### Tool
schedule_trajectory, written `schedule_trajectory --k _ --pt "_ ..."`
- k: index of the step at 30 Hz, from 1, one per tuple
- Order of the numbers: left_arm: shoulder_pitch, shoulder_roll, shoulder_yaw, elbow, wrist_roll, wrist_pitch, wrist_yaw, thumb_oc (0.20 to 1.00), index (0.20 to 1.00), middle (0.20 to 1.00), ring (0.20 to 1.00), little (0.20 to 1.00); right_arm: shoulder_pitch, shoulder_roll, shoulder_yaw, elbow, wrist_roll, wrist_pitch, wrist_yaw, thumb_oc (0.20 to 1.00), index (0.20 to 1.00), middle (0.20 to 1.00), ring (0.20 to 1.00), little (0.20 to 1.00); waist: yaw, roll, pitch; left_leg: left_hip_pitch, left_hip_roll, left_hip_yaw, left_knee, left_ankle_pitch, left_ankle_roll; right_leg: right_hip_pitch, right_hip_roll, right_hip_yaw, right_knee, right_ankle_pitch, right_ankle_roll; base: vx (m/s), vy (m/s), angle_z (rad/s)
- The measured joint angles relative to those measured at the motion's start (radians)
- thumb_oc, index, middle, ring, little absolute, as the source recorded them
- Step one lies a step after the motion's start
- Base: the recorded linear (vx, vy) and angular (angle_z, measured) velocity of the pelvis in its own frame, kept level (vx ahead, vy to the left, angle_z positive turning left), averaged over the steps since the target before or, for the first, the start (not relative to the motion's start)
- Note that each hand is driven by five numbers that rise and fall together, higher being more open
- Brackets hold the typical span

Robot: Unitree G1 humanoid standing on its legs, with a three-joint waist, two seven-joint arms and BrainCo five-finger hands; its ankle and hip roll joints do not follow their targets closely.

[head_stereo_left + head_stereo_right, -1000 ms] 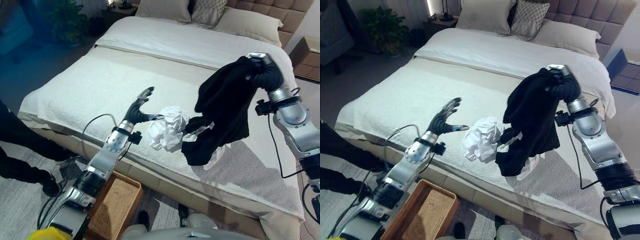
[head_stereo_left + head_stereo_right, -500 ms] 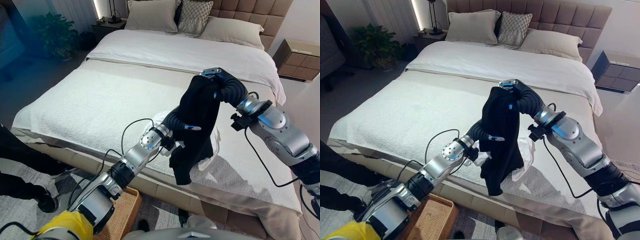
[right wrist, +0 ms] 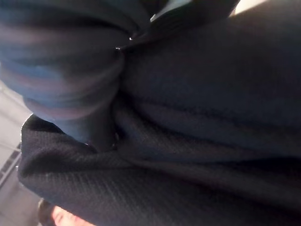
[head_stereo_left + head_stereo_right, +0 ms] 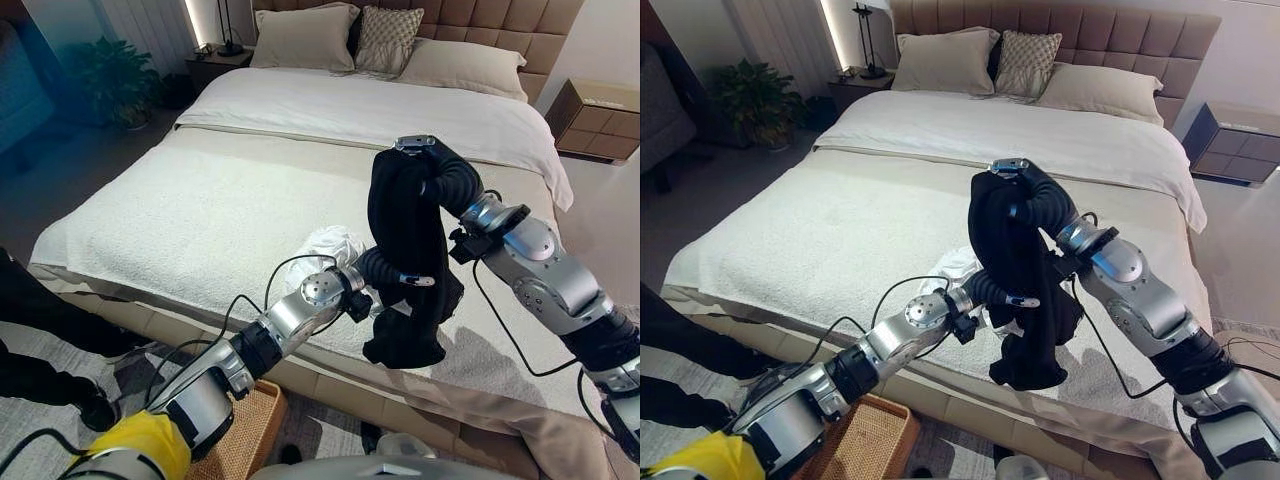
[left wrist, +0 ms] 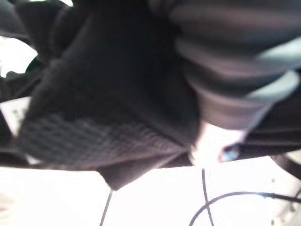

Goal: Pick up clothes into the bucket

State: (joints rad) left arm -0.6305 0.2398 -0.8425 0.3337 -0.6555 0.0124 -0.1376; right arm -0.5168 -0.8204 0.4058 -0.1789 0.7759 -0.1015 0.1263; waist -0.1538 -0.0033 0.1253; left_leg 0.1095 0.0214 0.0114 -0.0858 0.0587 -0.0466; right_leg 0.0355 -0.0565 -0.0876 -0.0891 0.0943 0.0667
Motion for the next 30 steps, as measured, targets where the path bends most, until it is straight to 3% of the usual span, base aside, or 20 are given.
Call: schedule_trajectory --k 1,2,3,4,6,11,12,19,23,30 --pt "0.001 0.000 0.000 0.001 -0.011 0.000 0.001 0.200 0.200 0.200 0.200 0.200 0.002 0.003 0.000 0.000 0.000 0.000 -0.004 0.200 0.200 0.200 0.200 0.200 0.001 0.000 0.000 0.000 0.000 0.000 0.000 0.000 0.000 0.000 0.000 0.000 0.000 0.000 0.000 0.00 0.000 0.00" --pt "0.004 -0.001 0.001 0.003 -0.030 0.000 0.002 0.200 0.200 0.200 0.200 0.200 0.007 0.010 -0.001 0.000 0.000 0.000 -0.007 0.407 0.407 0.407 0.407 0.407 0.000 0.000 0.000 0.000 0.000 -0.001 0.000 0.000 0.000 0.001 0.000 -0.001 0.000 0.000 0.000 0.00 0.000 0.00" --pt "0.004 0.000 0.000 0.002 -0.034 0.000 0.002 0.200 0.200 0.200 0.200 0.200 0.010 0.012 -0.001 0.000 0.000 0.000 -0.010 0.482 0.482 0.482 0.482 0.482 0.001 0.000 0.000 0.000 0.000 -0.001 0.000 0.000 0.000 0.001 0.000 -0.001 0.000 0.000 0.000 0.00 0.000 0.00" --pt "0.009 0.000 0.004 0.003 -0.037 0.000 0.003 0.200 0.200 0.200 0.200 0.200 0.016 0.023 -0.006 0.000 0.000 -0.001 -0.016 0.837 0.837 0.837 0.837 0.837 0.001 0.000 0.000 0.000 0.000 -0.002 0.000 0.000 0.000 0.001 0.000 -0.001 0.000 0.000 0.000 0.00 0.000 0.00" --pt "0.025 -0.001 0.010 0.002 -0.043 0.000 0.008 0.200 0.200 0.200 0.200 0.200 0.021 0.027 -0.014 0.000 -0.001 -0.002 -0.031 1.000 1.000 1.000 1.000 1.000 0.002 0.001 -0.001 0.001 0.000 -0.003 0.000 0.000 0.000 0.001 0.000 -0.001 0.000 0.000 0.000 0.00 -0.002 0.02" --pt "0.142 0.026 0.104 -0.006 -0.048 -0.006 0.021 0.200 0.200 0.200 0.200 0.200 0.109 0.050 -0.116 0.004 -0.067 -0.004 -0.072 1.000 1.000 1.000 1.000 1.000 0.007 0.002 -0.001 0.001 0.001 -0.011 0.000 0.000 0.000 0.005 0.001 -0.006 0.000 -0.002 -0.003 0.00 -0.004 0.03" --pt "0.224 0.026 0.171 -0.037 -0.060 -0.009 0.022 0.200 0.200 0.200 0.200 0.200 0.160 0.083 -0.168 0.013 -0.098 -0.012 -0.086 1.000 1.000 1.000 1.000 1.000 0.009 0.003 -0.002 0.001 0.003 -0.012 0.000 -0.001 0.000 0.006 0.002 -0.006 0.000 -0.003 -0.004 0.00 0.000 0.00" --pt "0.400 0.092 0.280 -0.104 -0.115 -0.002 0.037 0.200 0.200 0.200 0.200 0.200 0.249 0.156 -0.299 0.107 -0.224 -0.023 -0.188 1.000 1.000 1.000 1.000 1.000 0.039 0.004 -0.001 -0.001 0.005 -0.013 0.000 -0.012 0.006 0.004 0.004 -0.010 0.000 -0.004 -0.005 0.00 -0.001 0.00" --pt "0.549 0.120 0.438 -0.173 -0.166 -0.002 0.042 0.200 0.200 0.200 0.200 0.200 0.319 0.193 -0.416 0.162 -0.388 -0.042 -0.241 1.000 1.000 1.000 1.000 1.000 0.054 0.003 -0.001 -0.001 0.006 -0.014 0.001 -0.016 0.005 0.004 0.004 -0.011 0.000 -0.008 -0.008 0.00 0.000 0.00" --pt "0.733 0.179 0.684 -0.360 -0.271 -0.009 0.020 0.200 0.200 0.200 0.200 0.200 0.515 0.352 -0.492 0.502 -0.598 -0.010 -0.274 1.000 1.000 1.000 1.000 1.000 0.094 -0.004 0.008 -0.017 0.006 -0.020 0.003 -0.013 0.001 -0.003 0.003 -0.022 0.000 -0.014 -0.007 -0.01 0.003 0.04"
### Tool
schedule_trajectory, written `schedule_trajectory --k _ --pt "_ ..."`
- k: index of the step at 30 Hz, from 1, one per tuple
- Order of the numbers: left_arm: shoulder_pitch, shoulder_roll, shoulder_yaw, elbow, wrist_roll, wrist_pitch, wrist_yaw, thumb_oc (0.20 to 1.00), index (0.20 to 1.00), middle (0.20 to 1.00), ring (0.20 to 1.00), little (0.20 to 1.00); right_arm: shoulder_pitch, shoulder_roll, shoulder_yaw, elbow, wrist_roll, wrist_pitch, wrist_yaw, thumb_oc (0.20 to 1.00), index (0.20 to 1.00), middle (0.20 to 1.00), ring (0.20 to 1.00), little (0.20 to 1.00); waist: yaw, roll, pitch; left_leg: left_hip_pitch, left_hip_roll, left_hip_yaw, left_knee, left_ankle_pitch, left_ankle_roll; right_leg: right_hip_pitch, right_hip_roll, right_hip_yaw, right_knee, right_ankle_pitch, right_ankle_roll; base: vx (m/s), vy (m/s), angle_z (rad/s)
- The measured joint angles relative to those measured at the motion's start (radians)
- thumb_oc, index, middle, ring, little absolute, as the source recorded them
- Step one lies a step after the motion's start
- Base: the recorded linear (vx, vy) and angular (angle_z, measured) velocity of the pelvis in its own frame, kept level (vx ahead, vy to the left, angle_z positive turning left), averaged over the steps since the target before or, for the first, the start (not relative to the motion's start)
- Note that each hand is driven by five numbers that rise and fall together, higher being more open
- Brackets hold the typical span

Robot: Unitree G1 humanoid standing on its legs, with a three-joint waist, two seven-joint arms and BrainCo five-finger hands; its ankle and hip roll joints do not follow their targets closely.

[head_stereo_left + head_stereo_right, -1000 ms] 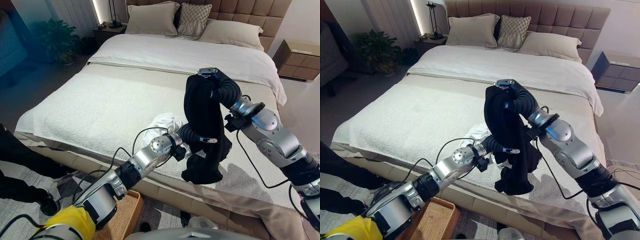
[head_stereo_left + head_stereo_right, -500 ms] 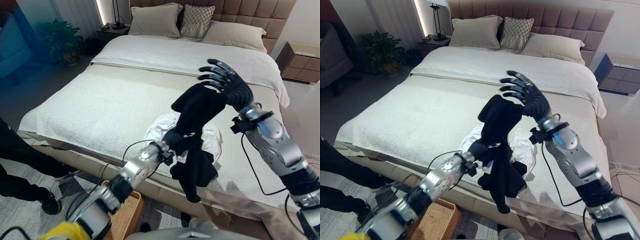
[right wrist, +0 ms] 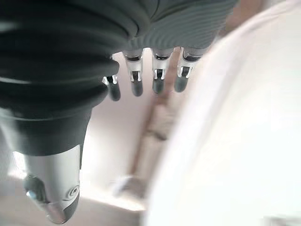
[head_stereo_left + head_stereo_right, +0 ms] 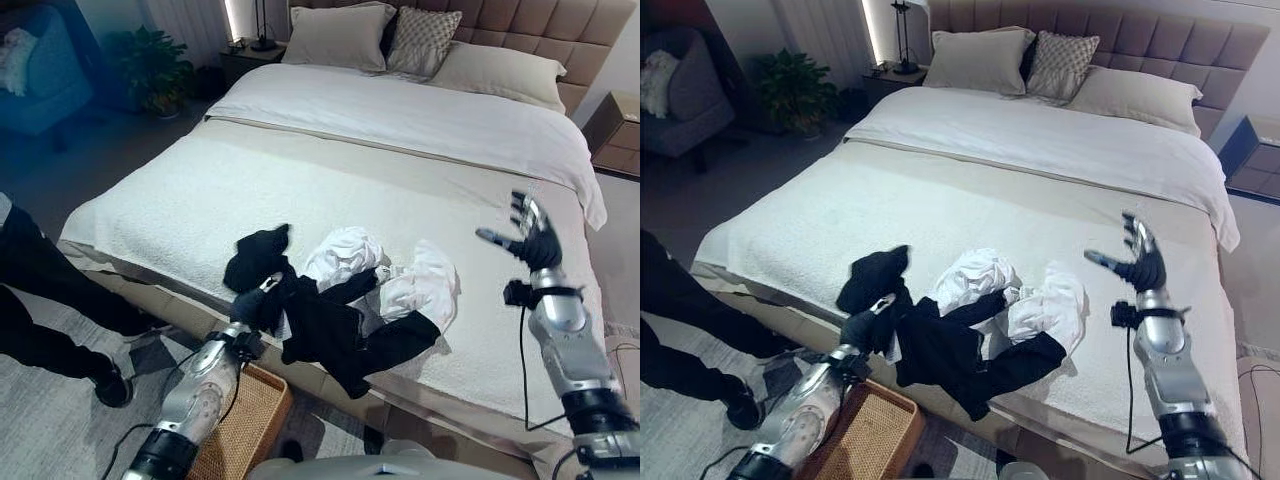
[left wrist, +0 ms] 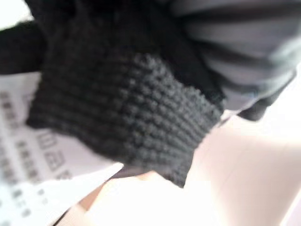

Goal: Pick up clothes into the bucket

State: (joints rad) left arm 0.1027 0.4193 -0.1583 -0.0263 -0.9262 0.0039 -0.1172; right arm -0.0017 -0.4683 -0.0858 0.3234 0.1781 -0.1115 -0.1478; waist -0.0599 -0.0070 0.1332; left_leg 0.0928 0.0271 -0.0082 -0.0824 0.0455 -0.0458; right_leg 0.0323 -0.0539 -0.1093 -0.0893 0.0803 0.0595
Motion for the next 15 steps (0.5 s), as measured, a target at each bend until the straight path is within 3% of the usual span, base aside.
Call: schedule_trajectory --k 4,10,12,15 --pt "0.037 0.003 0.102 -0.133 -0.049 -0.031 -0.024 0.200 0.200 0.200 0.200 0.200 0.063 0.057 -0.001 0.202 -0.042 0.053 0.008 1.000 1.000 1.000 1.000 1.000 0.020 0.007 0.016 -0.001 -0.004 -0.007 0.001 0.000 0.000 0.002 -0.004 -0.007 0.000 -0.003 0.004 -0.01 0.002 0.06" --pt "0.044 0.012 0.232 -0.274 -0.122 -0.070 -0.043 0.200 0.200 0.200 0.200 0.200 0.078 0.114 0.000 0.429 -0.079 0.052 0.012 1.000 1.000 1.000 1.000 1.000 0.021 0.001 0.062 -0.019 -0.003 -0.026 0.014 -0.005 -0.006 -0.004 -0.003 -0.017 0.000 -0.004 0.003 -0.02 -0.005 0.06" --pt "0.028 0.012 0.296 -0.302 -0.157 -0.111 -0.047 0.200 0.200 0.200 0.200 0.200 0.073 0.121 0.023 0.585 -0.102 0.056 0.033 1.000 1.000 1.000 1.000 1.000 0.025 0.002 0.073 -0.023 -0.002 -0.037 0.016 -0.006 -0.008 -0.002 -0.003 -0.028 0.000 -0.006 0.002 0.01 -0.013 0.13" --pt "-0.006 0.009 0.352 -0.302 -0.160 -0.173 -0.039 0.200 0.200 0.200 0.200 0.200 0.082 0.131 0.024 0.655 -0.111 0.066 0.045 1.000 1.000 1.000 1.000 1.000 0.026 0.004 0.075 -0.035 -0.002 -0.049 0.026 -0.008 -0.011 -0.004 -0.004 -0.040 0.000 -0.008 0.000 0.01 -0.020 0.13"
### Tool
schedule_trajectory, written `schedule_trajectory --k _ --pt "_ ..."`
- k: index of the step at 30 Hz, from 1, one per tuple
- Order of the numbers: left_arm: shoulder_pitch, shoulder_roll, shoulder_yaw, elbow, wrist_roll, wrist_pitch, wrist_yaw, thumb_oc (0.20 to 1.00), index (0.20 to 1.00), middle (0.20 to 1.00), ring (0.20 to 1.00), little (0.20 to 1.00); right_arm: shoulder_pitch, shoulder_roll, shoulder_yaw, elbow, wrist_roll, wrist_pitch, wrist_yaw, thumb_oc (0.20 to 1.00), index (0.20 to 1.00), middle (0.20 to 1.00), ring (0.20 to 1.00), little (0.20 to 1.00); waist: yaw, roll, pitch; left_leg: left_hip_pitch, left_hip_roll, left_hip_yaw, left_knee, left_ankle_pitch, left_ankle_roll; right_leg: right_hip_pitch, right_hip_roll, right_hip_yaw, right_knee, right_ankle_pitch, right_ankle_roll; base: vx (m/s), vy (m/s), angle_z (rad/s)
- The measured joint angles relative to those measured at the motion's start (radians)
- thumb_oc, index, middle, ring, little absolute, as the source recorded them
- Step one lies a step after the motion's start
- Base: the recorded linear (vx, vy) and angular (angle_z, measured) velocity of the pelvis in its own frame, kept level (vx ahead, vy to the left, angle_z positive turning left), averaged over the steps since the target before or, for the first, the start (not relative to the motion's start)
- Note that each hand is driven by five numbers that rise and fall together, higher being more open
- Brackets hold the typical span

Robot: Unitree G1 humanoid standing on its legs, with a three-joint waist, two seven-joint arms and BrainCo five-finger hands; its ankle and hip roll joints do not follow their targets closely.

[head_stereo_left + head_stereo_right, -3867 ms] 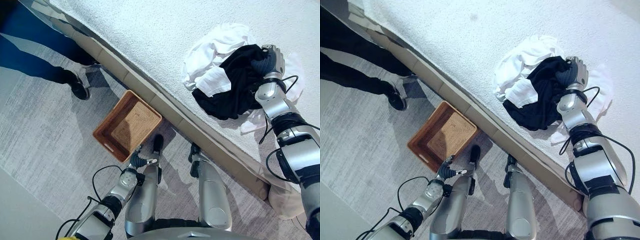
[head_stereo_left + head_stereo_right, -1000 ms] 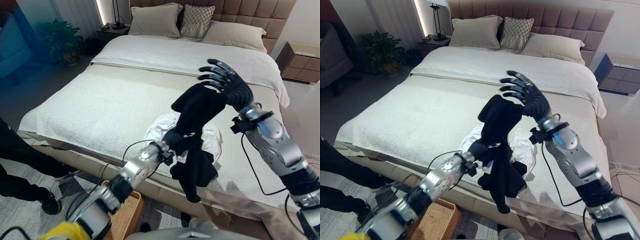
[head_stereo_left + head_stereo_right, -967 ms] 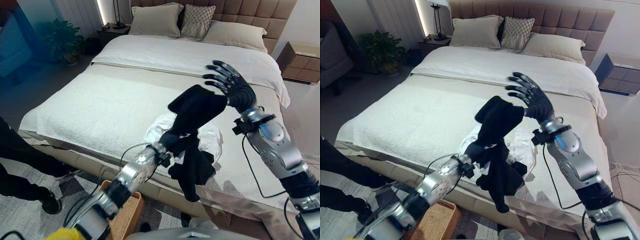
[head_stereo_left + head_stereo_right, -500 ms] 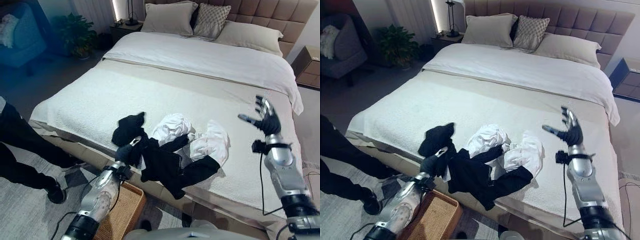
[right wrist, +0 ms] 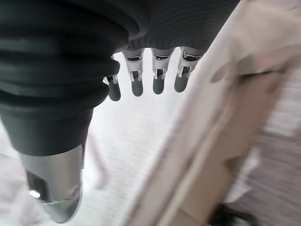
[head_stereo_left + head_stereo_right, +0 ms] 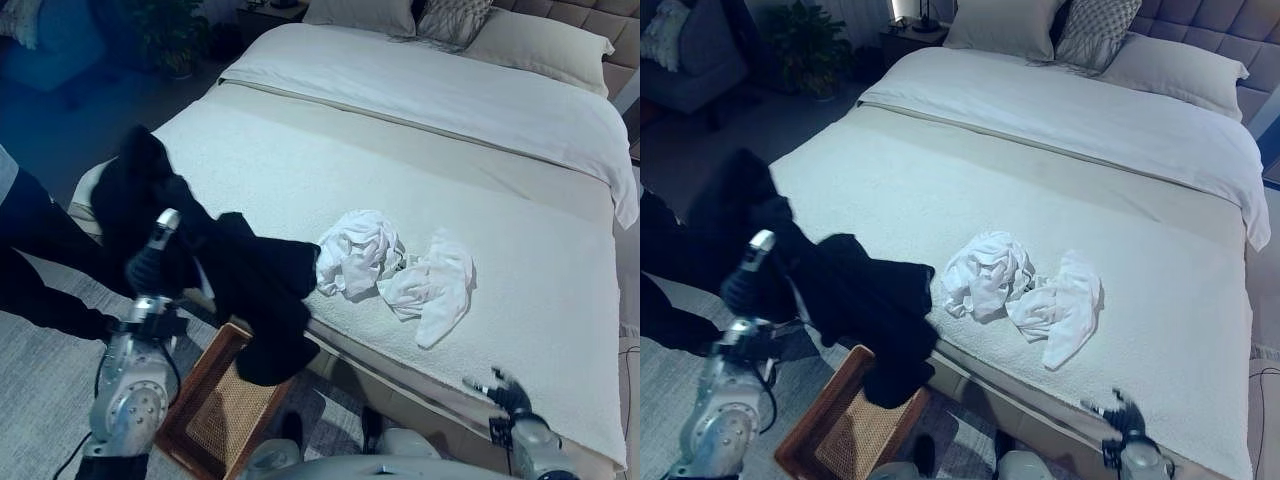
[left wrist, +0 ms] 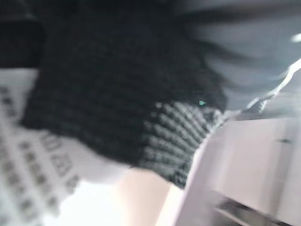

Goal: Pick up clothes into the bucket

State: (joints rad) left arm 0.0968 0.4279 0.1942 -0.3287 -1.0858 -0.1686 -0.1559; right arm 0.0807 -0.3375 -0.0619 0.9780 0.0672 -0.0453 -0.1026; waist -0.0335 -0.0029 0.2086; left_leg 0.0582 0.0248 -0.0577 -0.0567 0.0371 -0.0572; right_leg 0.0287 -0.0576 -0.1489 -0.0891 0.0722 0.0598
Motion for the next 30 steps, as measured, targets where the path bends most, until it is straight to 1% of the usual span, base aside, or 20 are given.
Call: schedule_trajectory --k 2,3,5,7,11,14,17,18,19,20,21,22,23,24,25,26,28,30 --pt "-0.016 0.011 0.044 -0.001 0.005 -0.026 0.012 0.200 0.200 0.200 0.200 0.200 -0.023 0.007 0.003 0.090 -0.002 -0.005 0.004 1.000 1.000 1.000 1.000 1.000 0.004 0.000 0.000 0.000 0.002 0.000 0.002 0.000 -0.001 0.001 0.002 -0.001 0.000 -0.001 0.000 0.00 -0.009 0.02" --pt "-0.034 0.023 0.074 -0.001 0.013 -0.057 0.036 0.200 0.200 0.200 0.200 0.200 -0.034 0.006 0.020 0.131 -0.009 -0.001 0.007 1.000 1.000 1.000 1.000 1.000 0.012 0.003 0.002 -0.001 0.002 -0.001 0.002 0.000 -0.001 0.002 0.003 -0.002 0.000 -0.001 0.000 0.00 0.000 0.00" --pt "-0.055 0.029 0.104 -0.001 0.015 -0.091 0.053 0.200 0.200 0.200 0.200 0.200 -0.034 0.006 0.055 0.150 -0.021 0.002 0.016 1.000 1.000 1.000 1.000 1.000 0.026 0.005 0.003 -0.002 0.003 -0.005 0.005 0.000 -0.001 0.004 0.003 -0.006 0.000 -0.003 0.000 0.00 -0.014 0.05" --pt "-0.056 0.040 0.124 -0.001 0.015 -0.113 0.071 0.200 0.200 0.200 0.200 0.200 -0.035 0.008 0.076 0.143 -0.029 0.002 0.030 1.000 1.000 1.000 1.000 1.000 0.025 0.005 0.003 -0.002 0.002 -0.010 0.006 0.000 -0.001 0.006 0.002 -0.012 0.000 -0.005 -0.001 -0.02 -0.008 0.10" --pt "-0.054 0.039 0.123 0.002 0.058 -0.126 0.086 0.200 0.200 0.200 0.200 0.200 -0.065 0.010 0.096 0.131 -0.029 0.001 0.034 1.000 1.000 1.000 1.000 1.000 0.031 0.006 0.005 -0.019 0.000 -0.022 0.015 -0.001 -0.003 0.001 0.001 -0.024 0.000 -0.006 -0.002 -0.04 -0.004 0.10" --pt "-0.036 0.038 0.101 0.045 0.118 -0.130 0.098 0.200 0.200 0.200 0.200 0.200 -0.099 0.011 0.117 0.125 -0.029 -0.001 0.034 1.000 1.000 1.000 1.000 1.000 0.049 0.011 0.010 -0.024 0.001 -0.028 0.023 -0.003 -0.006 0.000 0.003 -0.026 0.002 -0.008 -0.003 -0.06 0.001 0.03" --pt "0.004 0.037 0.074 0.109 0.172 -0.118 0.113 0.200 0.200 0.200 0.200 0.200 -0.127 0.011 0.118 0.109 -0.029 -0.001 0.033 1.000 1.000 1.000 1.000 1.000 0.055 0.018 0.028 -0.053 0.001 -0.030 0.035 -0.005 -0.010 -0.014 0.004 -0.030 0.006 -0.008 -0.003 -0.06 0.002 0.04" --pt "0.008 0.037 0.063 0.132 0.180 -0.119 0.114 0.200 0.200 0.200 0.200 0.200 -0.132 0.010 0.120 0.096 -0.029 -0.001 0.032 1.000 1.000 1.000 1.000 1.000 0.048 0.020 0.031 -0.051 0.001 -0.032 0.040 -0.007 -0.011 -0.022 0.002 -0.033 0.013 -0.011 -0.004 -0.03 0.010 0.07" --pt "0.044 0.037 0.048 0.172 0.201 -0.108 0.119 0.200 0.200 0.200 0.200 0.200 -0.136 0.009 0.119 0.089 -0.029 -0.004 0.032 1.000 1.000 1.000 1.000 1.000 0.050 0.023 0.038 -0.056 0.001 -0.035 0.042 -0.006 -0.011 -0.026 0.002 -0.035 0.020 -0.013 -0.003 -0.05 0.015 0.04" --pt "0.070 0.036 0.017 0.245 0.242 -0.079 0.127 0.200 0.200 0.200 0.200 0.200 -0.141 0.006 0.119 0.067 -0.029 -0.006 0.030 1.000 1.000 1.000 1.000 1.000 0.046 0.024 0.050 -0.059 0.001 -0.036 0.046 -0.007 -0.011 -0.033 0.000 -0.036 0.029 -0.018 -0.004 -0.05 0.009 0.03" --pt "0.083 0.035 0.003 0.273 0.263 -0.060 0.132 0.200 0.200 0.200 0.200 0.200 -0.141 0.005 0.118 0.060 -0.029 -0.009 0.030 1.000 1.000 1.000 1.000 1.000 0.047 0.024 0.057 -0.064 0.001 -0.037 0.049 -0.007 -0.011 -0.036 0.001 -0.037 0.031 -0.019 -0.004 -0.07 0.014 0.03" --pt "0.118 0.042 -0.014 0.332 0.346 -0.038 0.138 0.200 0.200 0.200 0.200 0.200 -0.140 0.002 0.117 0.040 -0.029 -0.009 0.030 1.000 1.000 1.000 1.000 1.000 0.048 0.020 0.066 -0.076 0.002 -0.040 0.052 -0.007 -0.011 -0.048 0.002 -0.039 0.035 -0.020 -0.004 -0.06 0.015 0.05" --pt "0.122 0.043 -0.017 0.360 0.382 -0.024 0.140 0.200 0.200 0.200 0.200 0.200 -0.141 -0.001 0.116 0.029 -0.029 -0.009 0.028 1.000 1.000 1.000 1.000 1.000 0.047 0.017 0.076 -0.080 0.002 -0.040 0.055 -0.006 -0.011 -0.053 0.002 -0.039 0.040 -0.021 -0.005 -0.06 0.019 0.06" --pt "0.136 0.036 -0.018 0.434 0.441 -0.015 0.144 0.200 0.200 0.200 0.200 0.200 -0.134 -0.009 0.115 -0.002 -0.029 -0.010 0.027 1.000 1.000 1.000 1.000 1.000 0.048 0.013 0.091 -0.101 0.001 -0.043 0.071 -0.006 -0.011 -0.074 0.001 -0.041 0.059 -0.027 -0.005 -0.06 0.019 0.05" --pt "0.127 0.029 -0.017 0.494 0.467 -0.002 0.155 0.200 0.200 0.200 0.200 0.200 -0.135 -0.018 0.115 -0.020 -0.029 -0.010 0.027 1.000 1.000 1.000 1.000 1.000 0.048 0.011 0.109 -0.107 0.001 -0.045 0.076 -0.007 -0.012 -0.083 -0.001 -0.043 0.070 -0.031 -0.007 -0.05 0.014 0.06" --pt "0.128 0.025 -0.017 0.511 0.483 0.005 0.162 0.200 0.200 0.200 0.200 0.200 -0.135 -0.021 0.112 -0.022 -0.029 -0.010 0.026 1.000 1.000 1.000 1.000 1.000 0.048 0.009 0.115 -0.112 0.001 -0.046 0.077 -0.007 -0.012 -0.088 -0.001 -0.044 0.075 -0.033 -0.006 -0.05 0.014 0.10" --pt "0.123 0.017 -0.016 0.559 0.560 0.007 0.190 0.200 0.200 0.200 0.200 0.200 -0.132 -0.030 0.110 -0.030 -0.030 -0.010 0.017 1.000 1.000 1.000 1.000 1.000 0.047 0.005 0.131 -0.131 -0.001 -0.055 0.088 -0.007 -0.012 -0.110 -0.006 -0.054 0.103 -0.046 -0.006 -0.04 0.017 0.13" --pt "0.103 0.002 -0.017 0.631 0.602 0.004 0.211 0.200 0.200 0.200 0.200 0.200 -0.138 -0.030 0.107 -0.030 -0.030 -0.010 0.005 1.000 1.000 1.000 1.000 1.000 0.051 0.001 0.140 -0.148 -0.004 -0.056 0.100 -0.008 -0.012 -0.139 -0.013 -0.054 0.147 -0.066 -0.008 -0.05 0.019 0.05"
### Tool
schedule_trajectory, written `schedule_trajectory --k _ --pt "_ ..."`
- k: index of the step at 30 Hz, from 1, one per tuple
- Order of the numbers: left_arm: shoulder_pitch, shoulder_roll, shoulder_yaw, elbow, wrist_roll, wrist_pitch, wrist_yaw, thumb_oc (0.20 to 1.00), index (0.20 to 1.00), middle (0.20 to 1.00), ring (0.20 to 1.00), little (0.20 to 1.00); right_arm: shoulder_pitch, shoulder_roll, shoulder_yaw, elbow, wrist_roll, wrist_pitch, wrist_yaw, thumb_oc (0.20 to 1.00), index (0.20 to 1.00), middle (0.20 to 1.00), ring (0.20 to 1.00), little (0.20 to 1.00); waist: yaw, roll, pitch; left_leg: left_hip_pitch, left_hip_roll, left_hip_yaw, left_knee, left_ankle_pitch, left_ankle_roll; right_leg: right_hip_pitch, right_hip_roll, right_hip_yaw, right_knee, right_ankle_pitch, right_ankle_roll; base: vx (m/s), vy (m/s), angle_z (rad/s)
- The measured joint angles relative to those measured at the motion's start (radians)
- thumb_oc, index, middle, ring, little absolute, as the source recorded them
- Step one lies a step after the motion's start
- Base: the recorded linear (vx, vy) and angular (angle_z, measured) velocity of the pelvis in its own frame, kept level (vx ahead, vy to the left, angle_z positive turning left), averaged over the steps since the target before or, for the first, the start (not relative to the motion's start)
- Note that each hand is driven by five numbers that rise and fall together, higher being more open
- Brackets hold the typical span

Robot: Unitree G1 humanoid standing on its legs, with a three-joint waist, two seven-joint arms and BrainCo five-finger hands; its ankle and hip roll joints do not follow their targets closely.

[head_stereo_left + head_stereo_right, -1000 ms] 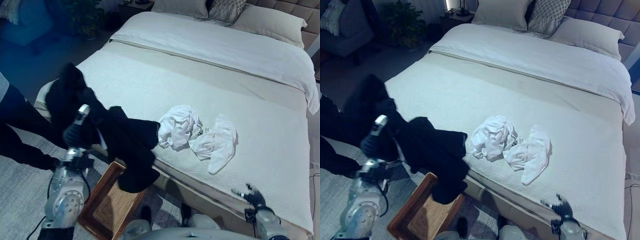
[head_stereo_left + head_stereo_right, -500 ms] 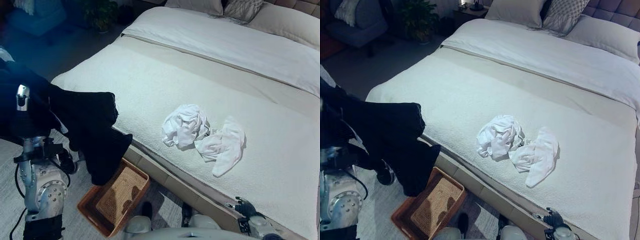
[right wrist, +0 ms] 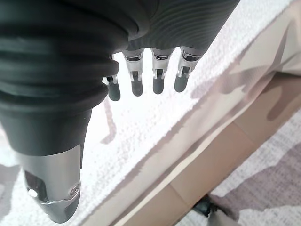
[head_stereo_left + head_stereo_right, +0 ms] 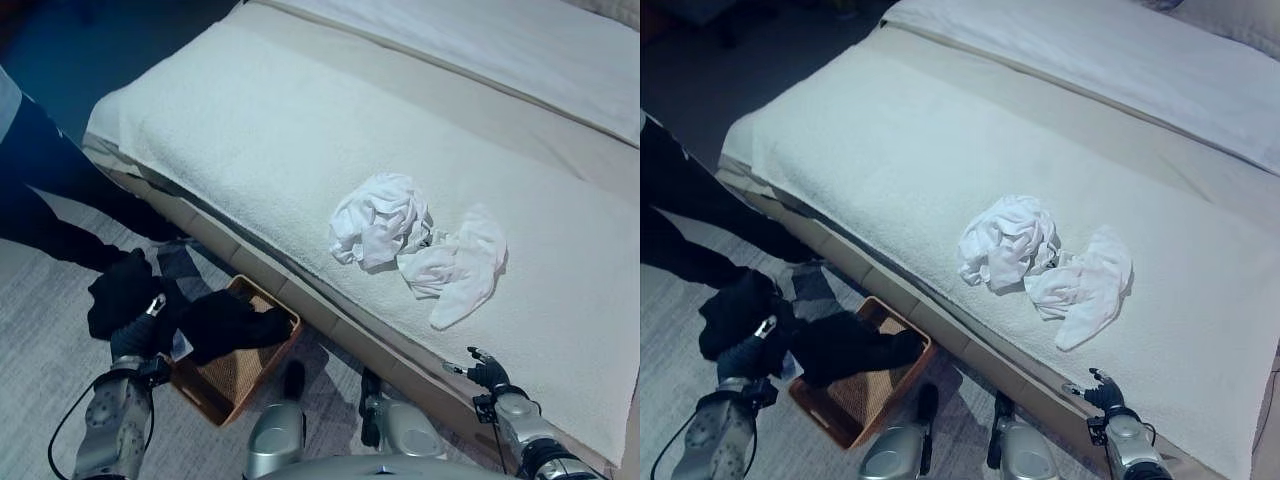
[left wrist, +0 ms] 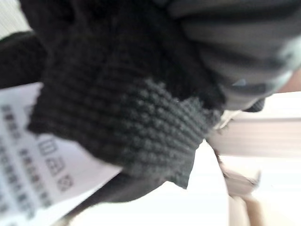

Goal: Pick up clothes into the bucket

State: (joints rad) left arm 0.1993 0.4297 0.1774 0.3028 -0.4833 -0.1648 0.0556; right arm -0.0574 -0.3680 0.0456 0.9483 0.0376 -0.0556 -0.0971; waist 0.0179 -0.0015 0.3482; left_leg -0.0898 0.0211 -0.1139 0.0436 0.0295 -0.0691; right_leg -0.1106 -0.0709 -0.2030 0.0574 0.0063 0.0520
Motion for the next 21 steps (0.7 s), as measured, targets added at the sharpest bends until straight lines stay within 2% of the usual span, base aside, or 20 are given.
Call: schedule_trajectory --k 1,5,6,10,11,14,16,21 --pt "-0.027 0.002 -0.002 0.066 0.050 0.001 0.030 0.200 0.200 0.200 0.200 0.200 -0.004 -0.001 0.000 -0.008 0.000 -0.004 -0.008 1.000 1.000 1.000 1.000 1.000 -0.002 -0.001 0.001 -0.017 -0.003 0.000 0.013 -0.002 -0.001 -0.028 -0.007 0.001 0.037 -0.015 0.002 -0.05 0.015 0.02" --pt "-0.077 0.005 -0.001 0.106 0.166 0.000 0.108 0.200 0.200 0.200 0.200 0.200 -0.013 -0.003 -0.002 -0.040 -0.001 -0.011 -0.034 1.000 1.000 1.000 1.000 1.000 -0.002 -0.007 0.029 -0.070 -0.011 -0.002 0.046 -0.005 0.000 -0.102 -0.021 0.003 0.114 -0.039 -0.002 -0.04 0.009 0.02" --pt "-0.122 0.012 -0.012 0.151 0.222 -0.005 0.153 0.200 0.200 0.200 0.200 0.200 -0.023 -0.003 -0.001 -0.041 -0.001 -0.017 -0.052 1.000 1.000 1.000 1.000 1.000 -0.003 -0.009 0.040 -0.102 -0.015 -0.001 0.069 -0.011 0.000 -0.140 -0.027 0.007 0.152 -0.051 -0.006 -0.04 0.008 0.00" --pt "-0.191 0.015 -0.023 0.182 0.295 -0.010 0.240 0.200 0.200 0.200 0.200 0.200 -0.064 -0.001 0.005 -0.049 -0.001 -0.027 -0.081 1.000 1.000 1.000 1.000 1.000 -0.006 -0.022 0.098 -0.166 -0.021 0.002 0.119 -0.023 0.005 -0.218 -0.035 0.018 0.224 -0.068 -0.014 -0.06 0.021 -0.06" --pt "-0.245 0.018 -0.039 0.263 0.315 -0.022 0.278 0.200 0.200 0.200 0.200 0.200 -0.083 -0.002 0.010 -0.047 0.000 -0.028 -0.097 1.000 1.000 1.000 1.000 1.000 -0.008 -0.025 0.109 -0.195 -0.021 0.006 0.138 -0.027 0.006 -0.255 -0.036 0.029 0.243 -0.071 -0.019 -0.07 0.031 -0.09" --pt "-0.328 0.024 -0.042 0.371 0.314 -0.016 0.336 0.200 0.200 0.200 0.200 0.200 -0.142 -0.002 0.030 -0.072 0.000 -0.030 -0.124 1.000 1.000 1.000 1.000 1.000 -0.032 -0.034 0.149 -0.261 -0.020 0.010 0.183 -0.033 0.003 -0.318 -0.034 0.037 0.278 -0.072 -0.021 -0.06 0.026 -0.08" --pt "-0.355 0.022 -0.049 0.380 0.313 -0.017 0.363 0.200 0.200 0.200 0.200 0.200 -0.171 -0.002 0.049 -0.089 0.003 -0.040 -0.142 1.000 1.000 1.000 1.000 1.000 -0.030 -0.047 0.171 -0.294 -0.016 0.029 0.200 -0.033 0.001 -0.358 -0.029 0.053 0.293 -0.067 -0.022 -0.08 0.023 -0.22" --pt "-0.420 0.033 -0.105 0.419 0.312 -0.018 0.405 0.200 0.200 0.200 0.200 0.200 -0.212 -0.004 0.078 -0.137 0.015 -0.054 -0.176 1.000 1.000 1.000 1.000 1.000 -0.033 -0.048 0.187 -0.396 -0.009 0.031 0.263 -0.047 0.000 -0.448 -0.021 0.062 0.322 -0.062 -0.028 -0.04 0.032 -0.08"
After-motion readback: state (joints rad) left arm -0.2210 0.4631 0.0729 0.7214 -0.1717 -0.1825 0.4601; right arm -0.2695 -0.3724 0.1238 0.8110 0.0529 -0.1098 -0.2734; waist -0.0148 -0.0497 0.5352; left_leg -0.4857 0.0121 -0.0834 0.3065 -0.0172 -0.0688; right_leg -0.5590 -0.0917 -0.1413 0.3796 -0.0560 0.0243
